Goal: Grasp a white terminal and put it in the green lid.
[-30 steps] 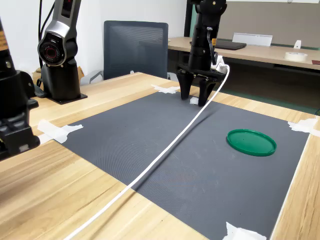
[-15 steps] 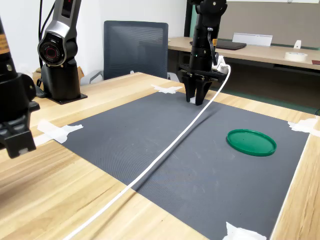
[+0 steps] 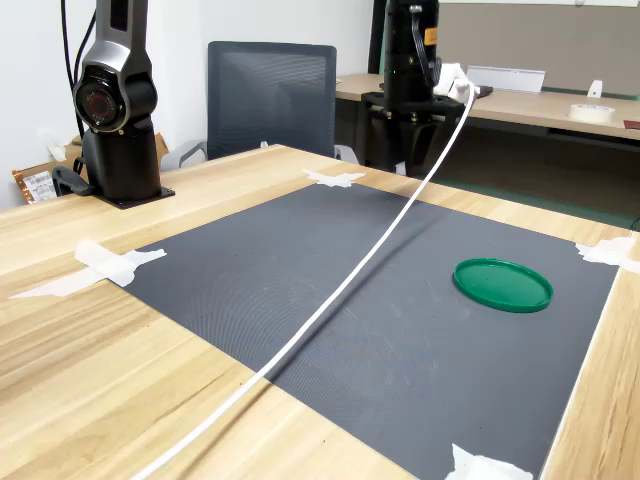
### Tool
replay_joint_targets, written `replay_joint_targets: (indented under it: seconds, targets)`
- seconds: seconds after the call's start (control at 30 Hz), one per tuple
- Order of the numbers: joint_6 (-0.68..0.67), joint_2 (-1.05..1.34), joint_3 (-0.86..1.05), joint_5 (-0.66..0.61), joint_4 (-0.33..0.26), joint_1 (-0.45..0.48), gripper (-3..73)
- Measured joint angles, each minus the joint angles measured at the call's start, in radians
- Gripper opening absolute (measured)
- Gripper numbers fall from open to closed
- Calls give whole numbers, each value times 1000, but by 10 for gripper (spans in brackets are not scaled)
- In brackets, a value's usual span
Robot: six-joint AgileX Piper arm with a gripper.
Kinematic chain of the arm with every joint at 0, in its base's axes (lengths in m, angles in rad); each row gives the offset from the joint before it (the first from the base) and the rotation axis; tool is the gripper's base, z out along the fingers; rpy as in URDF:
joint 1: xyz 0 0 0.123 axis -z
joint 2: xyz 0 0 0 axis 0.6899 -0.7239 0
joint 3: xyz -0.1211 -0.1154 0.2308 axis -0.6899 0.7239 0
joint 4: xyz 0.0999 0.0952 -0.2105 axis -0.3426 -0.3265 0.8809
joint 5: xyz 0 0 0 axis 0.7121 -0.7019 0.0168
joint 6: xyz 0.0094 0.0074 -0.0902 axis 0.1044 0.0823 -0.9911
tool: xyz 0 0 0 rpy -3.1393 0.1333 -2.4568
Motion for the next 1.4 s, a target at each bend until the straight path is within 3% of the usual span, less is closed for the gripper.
replay_joint_targets:
  seconds: [0.4, 0.6, 0.77, 1.13, 1.4]
  targets:
    - [-25, 118, 0, -39, -5, 232, 260]
    - [-41, 118, -1, 2, -5, 338, 260]
    - [-40, 75, -99, 1, -8, 408, 260]
    - [60, -119, -426, -164, -19, 429, 260]
    - [135, -266, -546, -248, -25, 429, 260]
